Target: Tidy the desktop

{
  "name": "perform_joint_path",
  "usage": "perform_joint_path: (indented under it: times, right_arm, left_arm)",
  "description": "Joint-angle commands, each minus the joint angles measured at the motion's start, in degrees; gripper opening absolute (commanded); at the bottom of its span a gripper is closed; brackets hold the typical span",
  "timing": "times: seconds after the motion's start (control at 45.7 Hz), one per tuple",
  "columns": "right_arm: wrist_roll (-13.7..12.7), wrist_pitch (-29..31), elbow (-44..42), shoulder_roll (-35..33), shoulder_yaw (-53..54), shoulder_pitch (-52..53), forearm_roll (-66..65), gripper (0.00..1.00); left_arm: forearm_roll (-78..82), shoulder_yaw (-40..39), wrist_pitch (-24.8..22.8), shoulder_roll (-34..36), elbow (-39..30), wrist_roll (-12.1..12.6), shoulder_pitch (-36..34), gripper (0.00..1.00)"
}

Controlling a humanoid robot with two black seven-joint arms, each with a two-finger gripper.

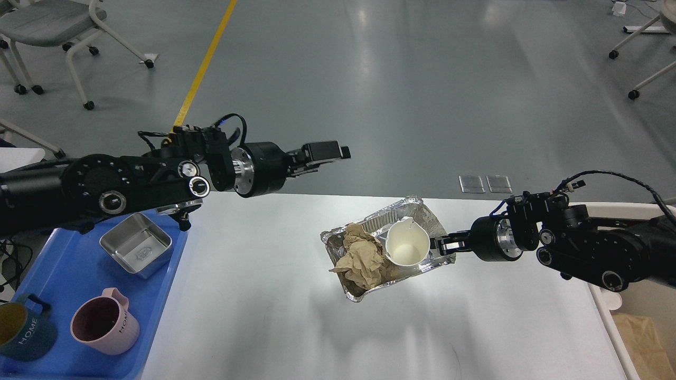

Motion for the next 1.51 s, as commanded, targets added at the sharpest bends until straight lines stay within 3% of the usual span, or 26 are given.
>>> perform_joint_path:
  times: [0.0, 0.241, 0.679, 0.985, 1.182, 1.488]
  right_arm:
    - [0.02, 0.00, -0.10, -1.56, 0.00, -0.33, 1.94, 0.00]
    - [0.81, 0.09, -2.82, -8.32, 0.17, -2.69, 10.02, 0.00]
    - [1.78, -5.18, -3.97, -22.03, 2.89, -11.31, 27.86, 0.00]
    - [2.04, -7.91, -4.75, -27.66, 4.30, -17.46, 42.27, 0.00]
    - [1.96, -7.91, -12.39, -27.14, 4.13, -21.77, 50.89, 0.00]
    - [1.96, -8.17, -20.92, -25.47, 4.13, -29.15, 57.75, 0.00]
  left_arm:
    - [-2.86, -9.84, 2.17, 3.70, -0.08, -0.08, 6.47, 0.89]
    - [-6.38, -34.98, 5.16, 4.58, 0.09, 0.09, 25.19, 0.90]
    - [-6.91, -67.33, 2.89, -4.12, 0.70, 0.09, 48.93, 0.93]
    - [-9.89, -76.47, -2.30, -7.55, 3.95, 0.09, 55.17, 0.94]
    - [-10.95, -78.77, -6.43, -11.33, 8.43, 0.09, 57.55, 0.94]
    - [-10.95, -78.06, -6.53, -15.19, 11.78, -0.17, 58.43, 0.94]
